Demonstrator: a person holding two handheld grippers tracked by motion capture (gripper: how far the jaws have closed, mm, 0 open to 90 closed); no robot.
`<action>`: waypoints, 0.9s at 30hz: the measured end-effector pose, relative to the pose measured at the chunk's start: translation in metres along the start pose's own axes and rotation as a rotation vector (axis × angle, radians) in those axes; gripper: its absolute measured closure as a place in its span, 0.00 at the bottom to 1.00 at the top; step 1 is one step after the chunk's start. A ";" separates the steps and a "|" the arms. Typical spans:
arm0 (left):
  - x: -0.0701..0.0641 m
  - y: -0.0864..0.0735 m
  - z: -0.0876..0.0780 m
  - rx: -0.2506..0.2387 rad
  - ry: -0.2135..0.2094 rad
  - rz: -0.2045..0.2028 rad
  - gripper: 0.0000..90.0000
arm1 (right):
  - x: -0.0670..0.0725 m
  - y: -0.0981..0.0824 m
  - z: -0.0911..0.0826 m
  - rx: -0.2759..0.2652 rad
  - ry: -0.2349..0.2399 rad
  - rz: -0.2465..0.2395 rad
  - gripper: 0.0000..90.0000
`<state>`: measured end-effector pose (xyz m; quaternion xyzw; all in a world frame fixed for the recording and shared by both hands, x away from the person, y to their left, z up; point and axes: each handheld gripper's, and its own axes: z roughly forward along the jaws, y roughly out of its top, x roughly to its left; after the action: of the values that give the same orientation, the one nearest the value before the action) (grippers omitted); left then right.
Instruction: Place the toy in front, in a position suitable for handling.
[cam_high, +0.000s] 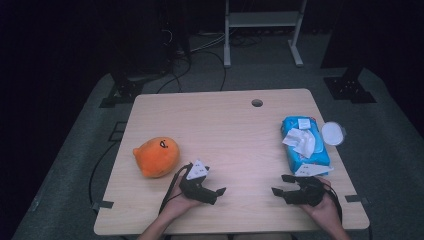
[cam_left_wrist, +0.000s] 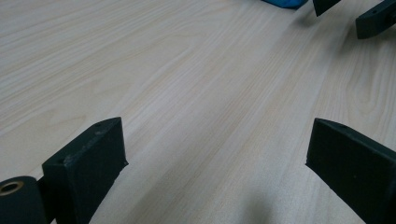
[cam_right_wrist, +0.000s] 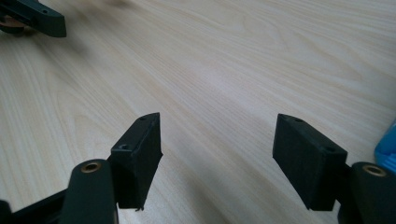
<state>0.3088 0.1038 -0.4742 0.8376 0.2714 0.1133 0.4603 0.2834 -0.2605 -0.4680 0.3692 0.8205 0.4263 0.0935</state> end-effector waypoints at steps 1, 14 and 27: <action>0.000 0.000 0.000 0.000 0.000 0.000 0.05 | 0.000 0.000 0.000 0.000 0.001 0.002 0.35; 0.001 0.007 -0.010 -0.046 0.002 0.004 0.05 | 0.001 0.000 -0.001 -0.004 0.005 0.003 0.35; 0.006 0.019 -0.036 -0.115 0.025 0.032 0.05 | 0.007 0.001 -0.001 0.003 0.006 -0.015 0.35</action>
<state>0.3043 0.1245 -0.4388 0.8126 0.2567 0.1464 0.5024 0.2786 -0.2554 -0.4655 0.3618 0.8241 0.4257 0.0937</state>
